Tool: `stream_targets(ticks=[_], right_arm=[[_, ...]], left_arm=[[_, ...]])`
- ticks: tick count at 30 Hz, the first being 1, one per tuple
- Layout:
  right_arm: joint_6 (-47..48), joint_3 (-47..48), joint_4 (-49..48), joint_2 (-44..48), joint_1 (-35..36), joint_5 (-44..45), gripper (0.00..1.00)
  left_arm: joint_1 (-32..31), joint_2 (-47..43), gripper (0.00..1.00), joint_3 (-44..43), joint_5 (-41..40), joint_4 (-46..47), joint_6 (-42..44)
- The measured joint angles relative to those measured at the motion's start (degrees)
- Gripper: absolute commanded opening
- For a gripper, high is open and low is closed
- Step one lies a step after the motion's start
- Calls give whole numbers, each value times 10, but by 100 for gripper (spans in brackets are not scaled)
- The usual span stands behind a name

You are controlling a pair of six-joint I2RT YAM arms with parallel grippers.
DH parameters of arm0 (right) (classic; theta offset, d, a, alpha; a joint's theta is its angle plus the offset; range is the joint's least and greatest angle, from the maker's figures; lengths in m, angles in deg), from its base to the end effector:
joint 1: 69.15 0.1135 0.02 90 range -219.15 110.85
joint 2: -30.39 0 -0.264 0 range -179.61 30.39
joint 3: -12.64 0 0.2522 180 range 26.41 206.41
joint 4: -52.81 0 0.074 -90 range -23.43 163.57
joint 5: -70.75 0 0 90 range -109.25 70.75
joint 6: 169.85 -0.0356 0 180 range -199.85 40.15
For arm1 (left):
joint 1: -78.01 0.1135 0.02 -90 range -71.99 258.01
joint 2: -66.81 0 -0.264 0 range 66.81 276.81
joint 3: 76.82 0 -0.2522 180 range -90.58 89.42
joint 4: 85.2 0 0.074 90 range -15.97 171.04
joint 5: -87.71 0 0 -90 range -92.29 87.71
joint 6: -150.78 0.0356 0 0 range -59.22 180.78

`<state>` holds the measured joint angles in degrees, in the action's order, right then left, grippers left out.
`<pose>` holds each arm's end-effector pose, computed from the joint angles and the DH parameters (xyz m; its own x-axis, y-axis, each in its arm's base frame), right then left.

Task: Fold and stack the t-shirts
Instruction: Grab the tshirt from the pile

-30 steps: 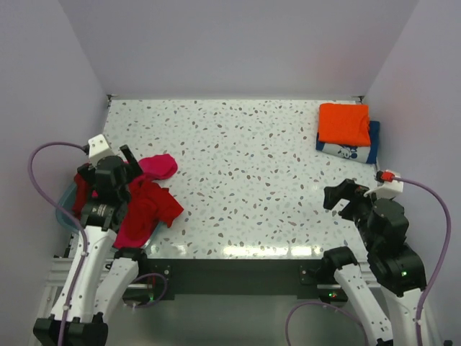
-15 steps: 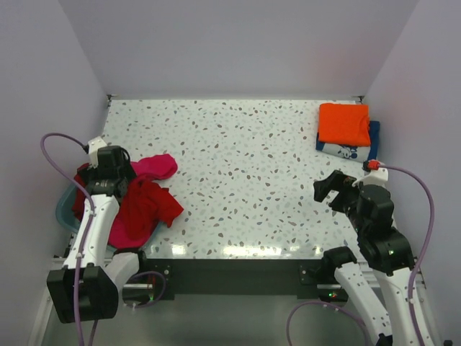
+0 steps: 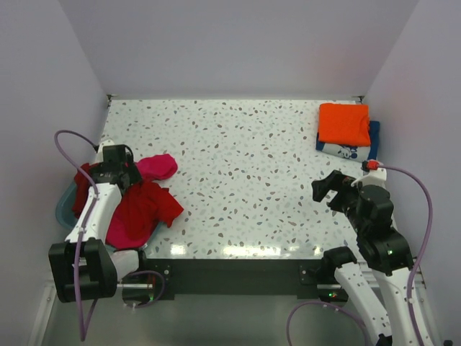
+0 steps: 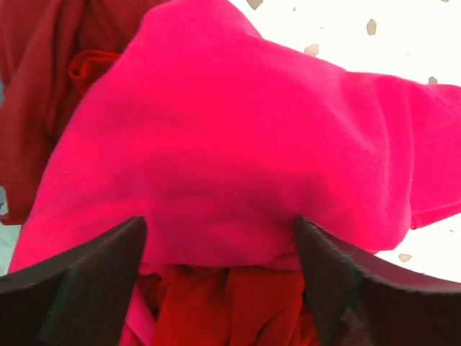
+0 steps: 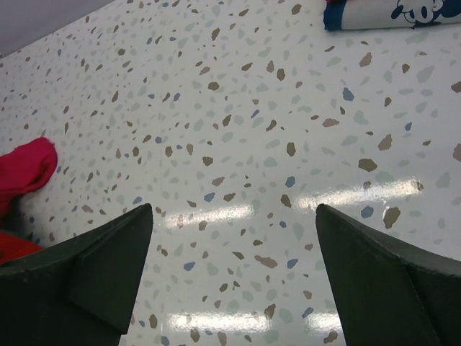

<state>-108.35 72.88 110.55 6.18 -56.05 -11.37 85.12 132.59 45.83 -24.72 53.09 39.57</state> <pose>0.0836 0.0144 0.3297 -0.3646 0.4004 -0.8407 0.0836 0.9132 0.3987 0.2262 0.0419 0.2352 -0.5809 -0.4095 -0.7035 -0.6085 0.7925 0.0412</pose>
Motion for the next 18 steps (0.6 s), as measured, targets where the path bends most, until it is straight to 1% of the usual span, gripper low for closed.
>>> stream_targets(ticks=[2, 3, 4, 5, 6, 8, 9, 10, 11, 15, 18], right_arm=[[0, 0, 0, 1, 0, 0, 99], [0, 0, 0, 3, 0, 0, 99], [0, 0, 0, 4, 0, 0, 99], [0, 0, 0, 7, 0, 1, 99], [0, 0, 0, 8, 0, 1, 99], [0, 0, 0, 11, 0, 1, 99], [0, 0, 0, 11, 0, 1, 99], [0, 0, 0, 11, 0, 1, 99], [0, 0, 0, 11, 0, 1, 99], [0, 0, 0, 11, 0, 1, 99], [0, 0, 0, 11, 0, 1, 99]], left_arm=[[0, 7, 76, 0, 3, 1, 0], [0, 11, 70, 0, 5, 1, 0], [0, 16, 58, -1, 7, 1, 1], [0, 19, 53, -2, 9, 1, 1], [0, 21, 42, -2, 11, 1, 4], [0, 22, 30, -2, 13, 1, 7], [0, 22, 14, -3, 13, 1, 8], [0, 22, 4, -3, 13, 1, 6], [0, 22, 0, -3, 13, 1, 6], [0, 19, 0, -4, 10, -1, 8], [0, -1, 0, -5, 3, -9, 6]])
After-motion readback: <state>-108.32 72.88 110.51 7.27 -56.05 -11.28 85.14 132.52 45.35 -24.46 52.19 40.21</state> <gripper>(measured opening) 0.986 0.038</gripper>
